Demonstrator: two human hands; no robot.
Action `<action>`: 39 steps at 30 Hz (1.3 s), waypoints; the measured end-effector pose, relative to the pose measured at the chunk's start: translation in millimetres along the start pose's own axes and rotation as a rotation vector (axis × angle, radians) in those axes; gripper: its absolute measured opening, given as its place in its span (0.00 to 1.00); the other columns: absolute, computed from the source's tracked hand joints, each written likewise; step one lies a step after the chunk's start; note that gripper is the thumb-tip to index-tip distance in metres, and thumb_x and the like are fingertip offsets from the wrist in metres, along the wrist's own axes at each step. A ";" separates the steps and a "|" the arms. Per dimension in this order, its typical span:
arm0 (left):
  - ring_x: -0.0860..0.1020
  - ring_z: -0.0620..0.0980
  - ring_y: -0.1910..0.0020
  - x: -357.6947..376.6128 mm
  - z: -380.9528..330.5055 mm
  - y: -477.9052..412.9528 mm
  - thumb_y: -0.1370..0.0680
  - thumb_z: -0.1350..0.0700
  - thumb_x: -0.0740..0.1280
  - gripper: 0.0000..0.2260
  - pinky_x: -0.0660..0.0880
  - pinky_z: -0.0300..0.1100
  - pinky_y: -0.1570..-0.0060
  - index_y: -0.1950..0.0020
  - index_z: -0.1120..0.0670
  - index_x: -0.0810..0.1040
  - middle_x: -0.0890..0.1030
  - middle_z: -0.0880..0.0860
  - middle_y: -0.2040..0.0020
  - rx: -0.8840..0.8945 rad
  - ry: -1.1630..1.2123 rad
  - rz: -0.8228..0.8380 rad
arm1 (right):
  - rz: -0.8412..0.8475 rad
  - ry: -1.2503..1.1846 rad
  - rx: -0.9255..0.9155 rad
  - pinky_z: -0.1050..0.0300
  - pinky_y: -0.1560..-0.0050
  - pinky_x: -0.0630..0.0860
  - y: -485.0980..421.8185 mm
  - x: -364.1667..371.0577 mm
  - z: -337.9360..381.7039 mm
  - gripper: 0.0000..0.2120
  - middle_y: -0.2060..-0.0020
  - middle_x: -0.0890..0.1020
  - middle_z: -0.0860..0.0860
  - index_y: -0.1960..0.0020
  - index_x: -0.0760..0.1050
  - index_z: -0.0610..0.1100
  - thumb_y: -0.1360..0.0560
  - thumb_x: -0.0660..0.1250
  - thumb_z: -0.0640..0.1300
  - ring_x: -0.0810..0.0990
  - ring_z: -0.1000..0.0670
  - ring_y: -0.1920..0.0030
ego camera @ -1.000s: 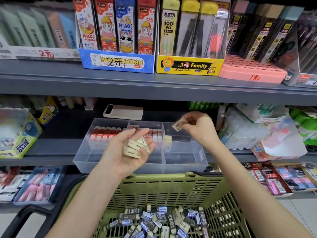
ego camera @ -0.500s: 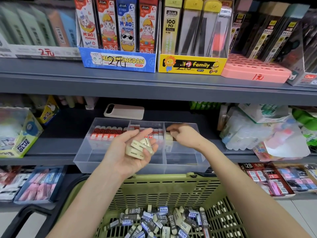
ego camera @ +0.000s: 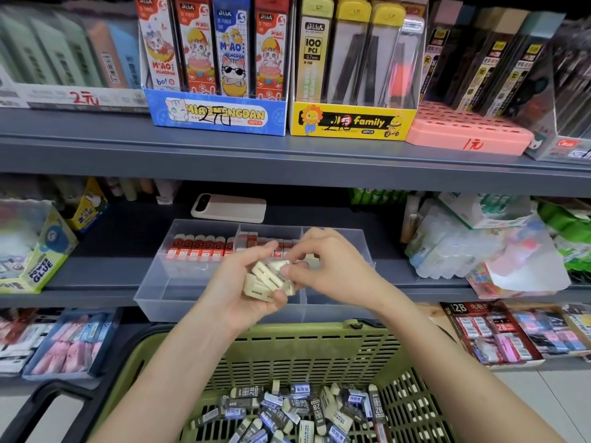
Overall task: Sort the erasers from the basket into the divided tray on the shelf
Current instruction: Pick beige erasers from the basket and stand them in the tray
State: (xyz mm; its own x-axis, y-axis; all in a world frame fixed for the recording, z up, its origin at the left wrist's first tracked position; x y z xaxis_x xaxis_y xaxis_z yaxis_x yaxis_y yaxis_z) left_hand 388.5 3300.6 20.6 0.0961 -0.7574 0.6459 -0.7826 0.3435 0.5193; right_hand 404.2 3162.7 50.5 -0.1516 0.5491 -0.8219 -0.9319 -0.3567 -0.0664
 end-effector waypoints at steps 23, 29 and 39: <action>0.80 0.57 0.69 -13.4 -10.8 -8.1 0.25 0.59 0.63 0.15 0.75 0.40 0.75 0.65 0.67 0.83 0.82 0.63 0.63 0.063 0.078 -0.088 | 0.020 -0.018 0.295 0.61 0.50 0.73 -61.1 19.6 -88.2 0.13 0.44 0.81 0.46 0.41 0.77 0.42 0.24 0.60 0.39 0.79 0.46 0.46; 0.80 0.58 0.69 -11.9 -11.2 -5.3 0.23 0.58 0.62 0.17 0.76 0.39 0.73 0.65 0.67 0.83 0.82 0.64 0.63 0.065 0.090 -0.092 | 0.006 0.137 0.286 0.58 0.48 0.73 -52.8 11.8 -80.6 0.16 0.41 0.79 0.46 0.35 0.72 0.46 0.22 0.58 0.40 0.77 0.45 0.45; 0.82 0.61 0.53 1.5 -1.9 -5.0 0.20 0.58 0.59 0.13 0.81 0.49 0.66 0.46 0.66 0.77 0.80 0.68 0.46 0.106 -0.041 -0.115 | -0.045 0.085 -0.113 0.58 0.46 0.68 9.0 4.3 6.9 0.11 0.51 0.79 0.56 0.47 0.81 0.54 0.28 0.67 0.56 0.71 0.52 0.48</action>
State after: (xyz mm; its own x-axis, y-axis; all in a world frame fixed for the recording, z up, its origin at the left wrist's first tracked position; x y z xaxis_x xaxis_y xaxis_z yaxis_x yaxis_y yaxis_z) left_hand 393.7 3298.8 20.0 0.1657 -0.8110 0.5611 -0.8283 0.1943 0.5255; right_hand 392.9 3167.1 50.3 -0.0773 0.5023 -0.8612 -0.8934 -0.4183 -0.1638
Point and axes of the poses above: each hand's wrist, its own y-axis away from the middle knuckle, its own x-axis out of the palm, z = x × y, the point moved 2 cm from there along -y, towards the middle knuckle
